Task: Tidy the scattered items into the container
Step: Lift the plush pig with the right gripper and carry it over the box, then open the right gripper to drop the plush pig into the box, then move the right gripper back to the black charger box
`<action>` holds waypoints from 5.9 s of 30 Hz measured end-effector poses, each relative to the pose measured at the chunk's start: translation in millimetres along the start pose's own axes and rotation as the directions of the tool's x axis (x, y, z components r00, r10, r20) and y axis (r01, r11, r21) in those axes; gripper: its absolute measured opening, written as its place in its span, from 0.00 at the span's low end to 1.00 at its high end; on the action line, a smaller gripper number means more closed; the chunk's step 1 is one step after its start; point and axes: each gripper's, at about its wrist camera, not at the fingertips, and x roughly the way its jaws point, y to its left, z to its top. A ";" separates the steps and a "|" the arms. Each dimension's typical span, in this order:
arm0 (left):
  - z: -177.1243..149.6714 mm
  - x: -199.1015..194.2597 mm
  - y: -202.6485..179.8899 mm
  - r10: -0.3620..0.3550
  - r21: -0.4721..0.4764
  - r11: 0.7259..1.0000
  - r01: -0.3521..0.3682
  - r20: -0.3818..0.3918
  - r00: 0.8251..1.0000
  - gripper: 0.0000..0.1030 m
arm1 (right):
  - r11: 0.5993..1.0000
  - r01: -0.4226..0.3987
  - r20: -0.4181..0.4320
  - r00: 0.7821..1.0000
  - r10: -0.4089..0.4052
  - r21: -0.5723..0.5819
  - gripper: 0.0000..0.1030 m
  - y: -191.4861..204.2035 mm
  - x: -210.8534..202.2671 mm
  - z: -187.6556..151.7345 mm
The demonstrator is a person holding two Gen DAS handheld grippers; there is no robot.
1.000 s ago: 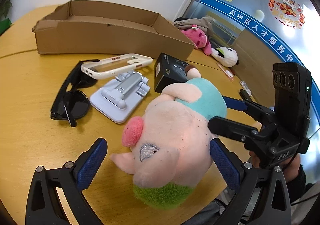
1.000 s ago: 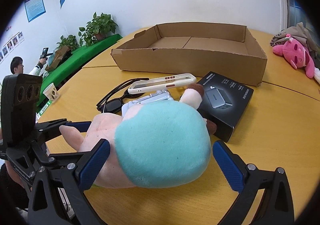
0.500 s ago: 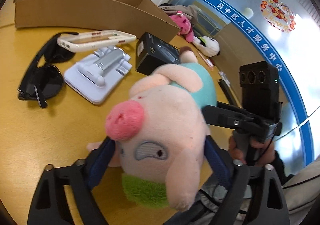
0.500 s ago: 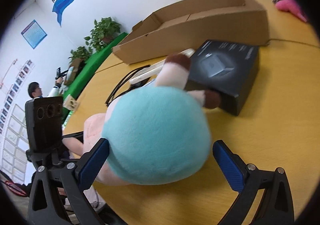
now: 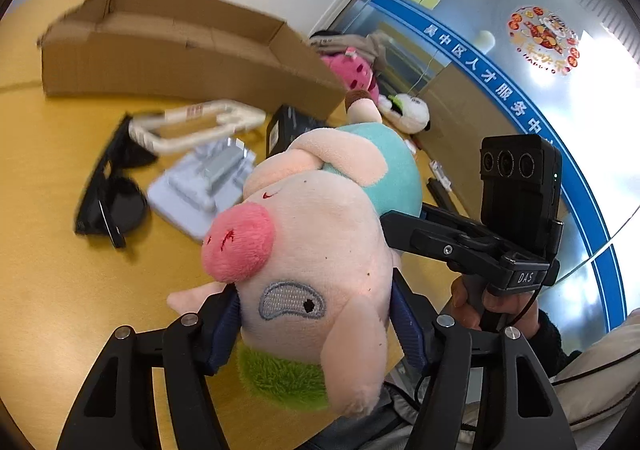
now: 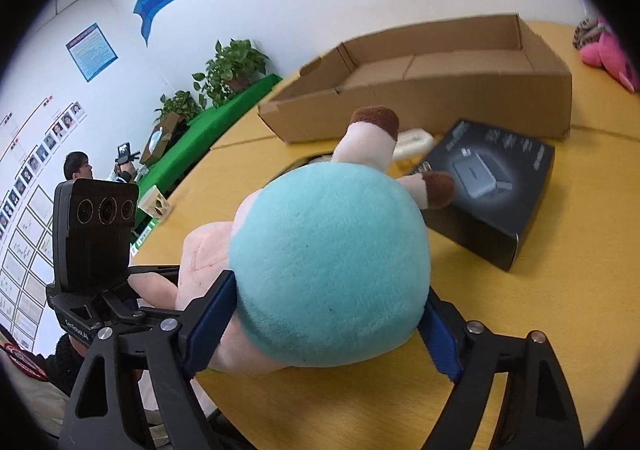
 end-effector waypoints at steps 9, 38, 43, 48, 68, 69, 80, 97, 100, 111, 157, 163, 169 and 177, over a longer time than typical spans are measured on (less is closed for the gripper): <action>111.1 -73.4 -37.7 0.034 0.191 0.979 -0.074 0.206 0.978 0.69 | 0.981 0.048 0.238 0.971 -0.003 -0.186 0.79 55.6 -45.9 110.9; 397.7 -113.5 58.7 0.130 0.163 0.967 -0.198 0.355 0.926 0.69 | 0.958 0.016 0.383 0.918 0.099 -0.286 0.78 58.4 18.8 397.6; 409.3 -64.9 126.9 0.160 0.048 0.982 -0.181 0.284 0.945 0.69 | 0.969 -0.020 0.296 0.951 0.095 -0.247 0.78 21.3 92.2 405.5; 408.5 -19.4 179.1 0.207 -0.077 0.978 -0.195 0.217 0.954 0.69 | 0.976 -0.085 0.195 0.973 0.125 -0.200 0.79 -18.4 163.0 405.1; 352.6 87.4 280.5 0.403 -0.404 0.834 -0.376 -0.020 0.915 0.75 | 0.980 -0.172 -0.094 0.982 0.163 -0.097 0.79 -103.0 313.4 350.0; 352.5 88.2 278.4 0.409 -0.408 0.830 -0.379 -0.015 0.912 0.77 | 0.981 -0.158 -0.091 0.985 0.148 -0.115 0.79 -100.9 313.9 349.7; 316.5 58.6 249.3 0.435 -0.336 0.851 -0.405 0.016 0.900 0.79 | 0.981 -0.031 -0.074 0.997 0.018 -0.189 0.78 -84.7 300.7 348.8; 273.0 -11.2 88.5 0.526 -0.082 0.844 -0.530 0.320 0.788 1.00 | 0.939 0.319 0.109 0.946 -0.306 -0.132 0.84 21.8 63.9 236.0; 253.9 -16.8 64.3 0.530 -0.079 0.839 -0.539 0.342 0.776 1.00 | 0.925 0.369 0.115 0.926 -0.359 -0.086 0.84 23.3 40.3 200.9; 202.1 -25.1 27.0 0.524 -0.055 0.840 -0.539 0.340 0.781 1.00 | 0.881 0.469 0.145 0.877 -0.457 -0.059 0.99 37.6 -6.5 149.0; 177.9 -11.7 3.5 0.535 -0.006 0.827 -0.562 0.314 0.784 1.00 | 0.894 0.444 0.151 0.889 -0.432 -0.059 0.99 47.0 -20.6 118.7; 175.3 -7.9 3.6 0.529 0.003 0.831 -0.556 0.303 0.793 1.00 | 0.896 0.439 0.143 0.893 -0.426 -0.072 0.99 47.3 -18.5 116.0; 172.8 -1.1 3.4 0.510 0.021 0.843 -0.538 0.288 0.810 1.00 | 0.896 0.438 0.134 0.895 -0.426 -0.075 0.99 43.6 -19.3 110.8; 166.6 25.3 0.8 0.431 0.082 0.888 -0.452 0.195 0.881 1.00 | 0.906 0.417 0.098 0.907 -0.409 -0.070 0.99 13.7 -31.8 78.0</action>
